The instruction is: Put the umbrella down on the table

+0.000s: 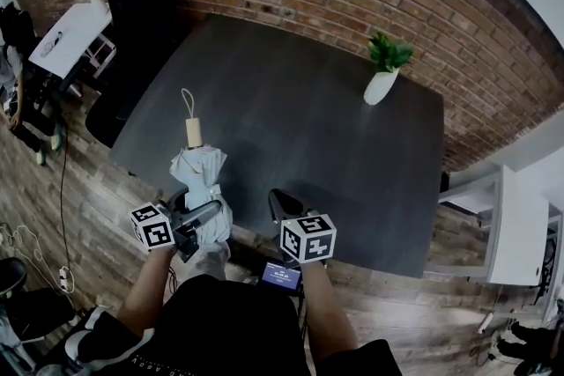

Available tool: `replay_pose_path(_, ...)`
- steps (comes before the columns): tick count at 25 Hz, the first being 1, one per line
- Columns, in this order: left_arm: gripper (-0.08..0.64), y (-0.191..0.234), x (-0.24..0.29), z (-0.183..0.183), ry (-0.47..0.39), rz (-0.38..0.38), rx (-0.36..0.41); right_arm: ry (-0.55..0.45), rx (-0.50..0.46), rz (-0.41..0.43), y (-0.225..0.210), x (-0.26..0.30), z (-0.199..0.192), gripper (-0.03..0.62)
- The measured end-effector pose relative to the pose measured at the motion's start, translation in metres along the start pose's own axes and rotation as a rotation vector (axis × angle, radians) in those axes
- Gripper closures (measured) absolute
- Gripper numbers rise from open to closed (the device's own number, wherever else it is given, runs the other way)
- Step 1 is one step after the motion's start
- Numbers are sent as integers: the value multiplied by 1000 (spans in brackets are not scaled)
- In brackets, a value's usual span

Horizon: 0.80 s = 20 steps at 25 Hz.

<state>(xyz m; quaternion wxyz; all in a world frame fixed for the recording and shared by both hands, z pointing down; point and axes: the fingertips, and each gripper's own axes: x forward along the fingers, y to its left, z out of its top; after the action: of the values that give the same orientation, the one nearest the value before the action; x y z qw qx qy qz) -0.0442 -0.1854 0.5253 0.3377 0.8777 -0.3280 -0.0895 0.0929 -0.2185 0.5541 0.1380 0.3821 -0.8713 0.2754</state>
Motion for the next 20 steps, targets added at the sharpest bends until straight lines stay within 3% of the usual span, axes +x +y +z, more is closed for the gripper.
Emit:
replay_pose_path(15, 225, 94, 48, 79, 131, -168, 20, -46, 53, -158, -18, 92, 64, 584)
replay_pose_path(20, 225, 118, 51, 89, 188, -229, 38, -77, 72, -204, -11, 116, 74, 584)
